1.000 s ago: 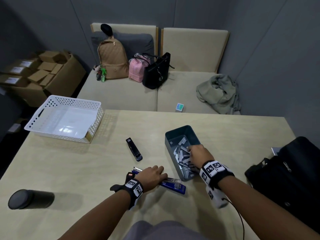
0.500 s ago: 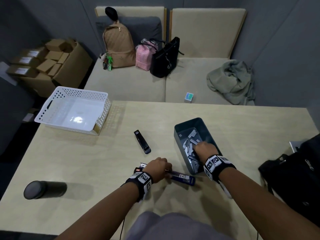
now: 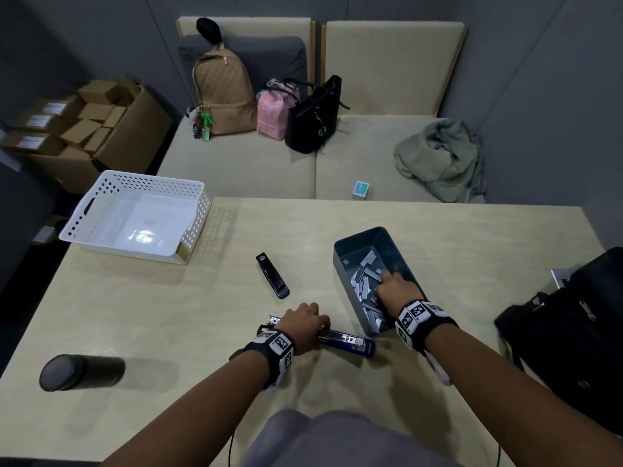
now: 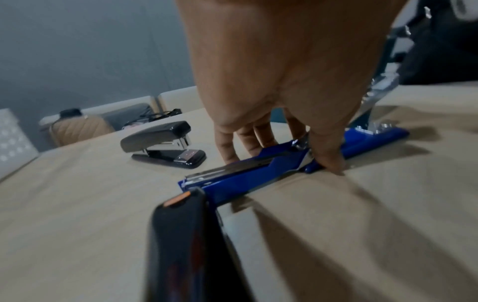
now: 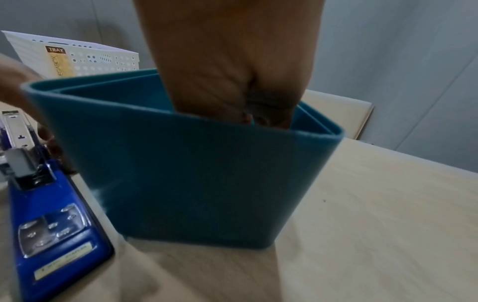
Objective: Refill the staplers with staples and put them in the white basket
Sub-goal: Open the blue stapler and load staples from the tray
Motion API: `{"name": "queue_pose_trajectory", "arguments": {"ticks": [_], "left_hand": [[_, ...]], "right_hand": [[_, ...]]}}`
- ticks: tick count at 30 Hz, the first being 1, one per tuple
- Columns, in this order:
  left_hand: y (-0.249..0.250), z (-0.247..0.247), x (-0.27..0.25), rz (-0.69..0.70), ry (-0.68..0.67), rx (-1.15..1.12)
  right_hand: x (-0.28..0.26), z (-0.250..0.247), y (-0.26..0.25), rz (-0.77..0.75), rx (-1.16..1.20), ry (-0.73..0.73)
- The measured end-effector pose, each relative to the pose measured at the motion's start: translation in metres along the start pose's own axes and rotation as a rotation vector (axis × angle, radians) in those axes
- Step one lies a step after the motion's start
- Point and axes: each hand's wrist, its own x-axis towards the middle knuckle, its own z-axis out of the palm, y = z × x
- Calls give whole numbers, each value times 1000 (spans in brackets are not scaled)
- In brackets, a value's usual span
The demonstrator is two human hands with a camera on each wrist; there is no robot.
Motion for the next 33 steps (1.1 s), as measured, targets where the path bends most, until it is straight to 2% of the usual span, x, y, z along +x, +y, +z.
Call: {"name": "queue_pose_trajectory", "arguments": {"ticks": [4,7,10,12,14,17,20,26,30,33], "left_hand": [[-1,-1,-1,-6,3,141],[-3,-5,-3,48,32,156],[-6,-14,-6,74,21,77],[-9,-19,-10,77,-16,0],[-11,-23,-14,50,-39,-54],[-15,-27,-22,-36,-21,-51],[-22,-40,-30,-12,88,4],[-35,-93,-42,-4,226,39],[-28,-123,-35,-9,193,-169],[-10,-138,-25,21,195,-171]], "right_hand": [[-4,-3,5,6,96,32],[-8,-14,9,-12,320,163],[-24,-33,0,-119,644,385],[-40,-43,-14,-246,747,385],[-55,-45,-28,-354,666,317],[-70,-36,-44,-409,455,219],[-76,-31,-53,-392,377,234],[-68,-44,-46,-319,789,458],[-63,-58,-29,-257,930,631],[-63,-58,-10,-167,991,645]]}}
